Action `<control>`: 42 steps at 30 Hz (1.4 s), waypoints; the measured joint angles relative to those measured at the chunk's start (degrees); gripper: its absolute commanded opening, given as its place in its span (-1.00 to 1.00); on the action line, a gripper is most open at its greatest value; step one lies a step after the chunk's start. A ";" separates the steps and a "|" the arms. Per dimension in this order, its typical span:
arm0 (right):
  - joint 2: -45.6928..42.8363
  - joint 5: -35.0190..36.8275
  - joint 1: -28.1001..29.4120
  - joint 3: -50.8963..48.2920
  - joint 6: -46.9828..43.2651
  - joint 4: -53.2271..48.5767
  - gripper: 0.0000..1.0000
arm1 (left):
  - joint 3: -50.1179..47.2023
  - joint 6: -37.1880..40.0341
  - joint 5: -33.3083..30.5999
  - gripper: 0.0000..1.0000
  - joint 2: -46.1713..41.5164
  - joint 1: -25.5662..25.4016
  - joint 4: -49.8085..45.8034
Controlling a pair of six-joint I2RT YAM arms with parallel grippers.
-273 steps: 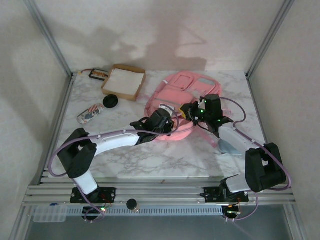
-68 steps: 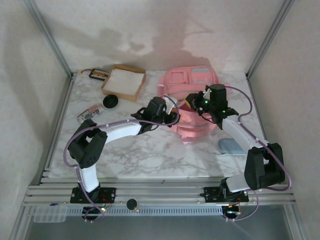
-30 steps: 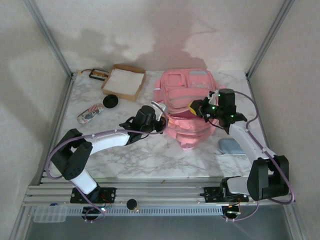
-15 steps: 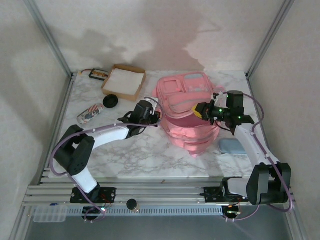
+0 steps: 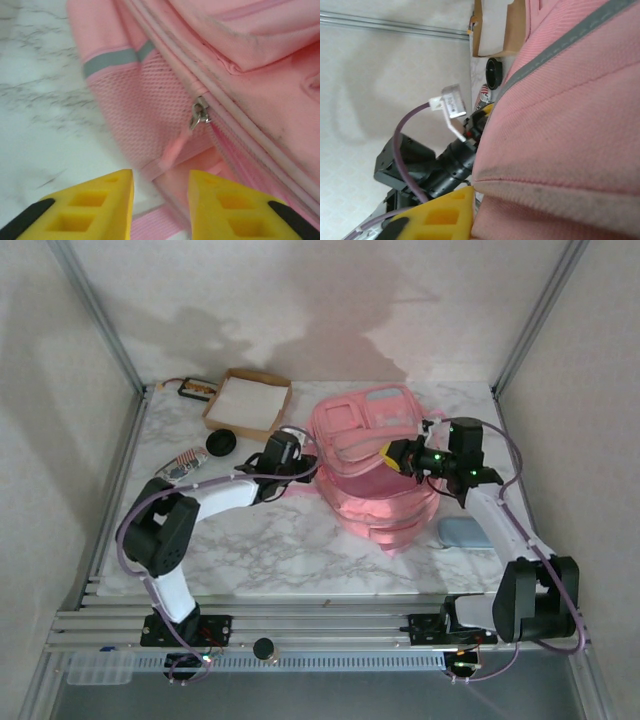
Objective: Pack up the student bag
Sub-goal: Unzip the student bag at the center of the table, then move the glasses case to the middle-left of the table.
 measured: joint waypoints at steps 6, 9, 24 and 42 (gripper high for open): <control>-0.31 7.58 0.87 2.47 -8.76 -10.43 0.27 | -4.00 -4.50 -1.95 0.18 -13.62 2.93 -6.43; -2.82 15.19 0.81 5.49 -13.99 -17.99 0.47 | -2.54 -6.21 -4.39 0.27 -17.99 6.69 -9.53; -7.08 34.77 2.47 14.93 -26.29 -31.21 0.84 | 14.25 -7.96 -10.75 0.43 -1.51 29.03 -24.92; 3.43 31.06 14.60 14.10 -26.58 -23.15 0.89 | 18.36 -8.76 -9.99 0.57 7.32 37.29 -27.54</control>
